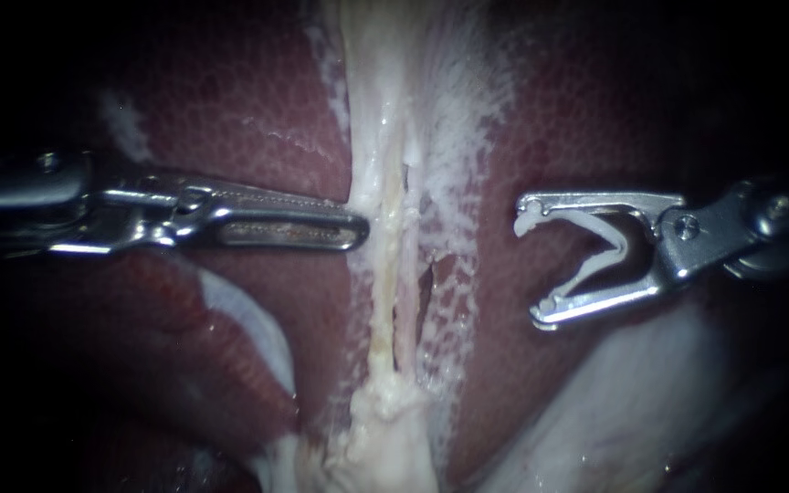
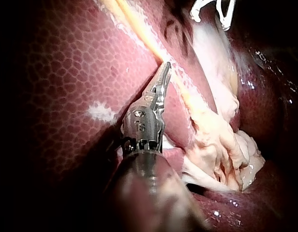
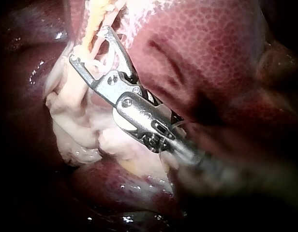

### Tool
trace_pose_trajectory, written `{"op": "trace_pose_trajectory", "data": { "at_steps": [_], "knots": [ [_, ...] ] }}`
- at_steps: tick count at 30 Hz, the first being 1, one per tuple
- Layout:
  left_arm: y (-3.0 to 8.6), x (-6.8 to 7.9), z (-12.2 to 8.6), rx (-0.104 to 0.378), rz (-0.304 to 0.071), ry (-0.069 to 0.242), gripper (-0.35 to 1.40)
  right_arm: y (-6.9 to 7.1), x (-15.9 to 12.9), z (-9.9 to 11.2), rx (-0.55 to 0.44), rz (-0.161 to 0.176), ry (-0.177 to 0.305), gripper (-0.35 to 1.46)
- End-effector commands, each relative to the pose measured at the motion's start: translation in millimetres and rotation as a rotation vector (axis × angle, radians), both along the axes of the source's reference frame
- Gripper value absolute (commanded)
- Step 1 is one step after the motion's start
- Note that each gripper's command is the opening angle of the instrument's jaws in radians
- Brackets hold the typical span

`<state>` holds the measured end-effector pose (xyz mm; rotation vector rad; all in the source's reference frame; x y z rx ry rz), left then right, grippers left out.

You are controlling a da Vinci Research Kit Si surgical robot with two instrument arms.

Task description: Clipping first clip left tube

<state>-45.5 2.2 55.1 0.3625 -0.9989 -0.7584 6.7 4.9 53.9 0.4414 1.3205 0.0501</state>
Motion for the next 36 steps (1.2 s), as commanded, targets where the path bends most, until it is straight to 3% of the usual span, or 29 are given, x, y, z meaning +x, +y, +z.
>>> {"op": "trace_pose_trajectory", "data": {
  "at_steps": [1,8,14,27,36],
  "knots": [
    [0.0,0.0,0.0,0.0,0.0,0.0,-0.35,0.0,0.0,0.0,0.0,0.0,0.0,0.58],
    [-0.4,1.0,-1.0,0.002,0.004,-0.003,-0.35,-0.1,0.0,0.0,0.0,-0.001,0.0,0.58],
    [-1.0,1.6,-3.0,0.005,0.005,-0.009,-0.35,-0.2,0.1,0.1,-0.002,-0.001,0.0,0.58],
    [-0.9,3.8,-6.9,0.002,-0.014,-0.035,-0.35,-0.8,0.6,0.6,-0.004,-0.011,0.002,0.58],
    [-0.9,4.0,-7.1,0.002,-0.016,-0.034,-0.35,-2.4,2.1,1.8,-0.012,-0.038,0.0,0.58]
  ]
}}
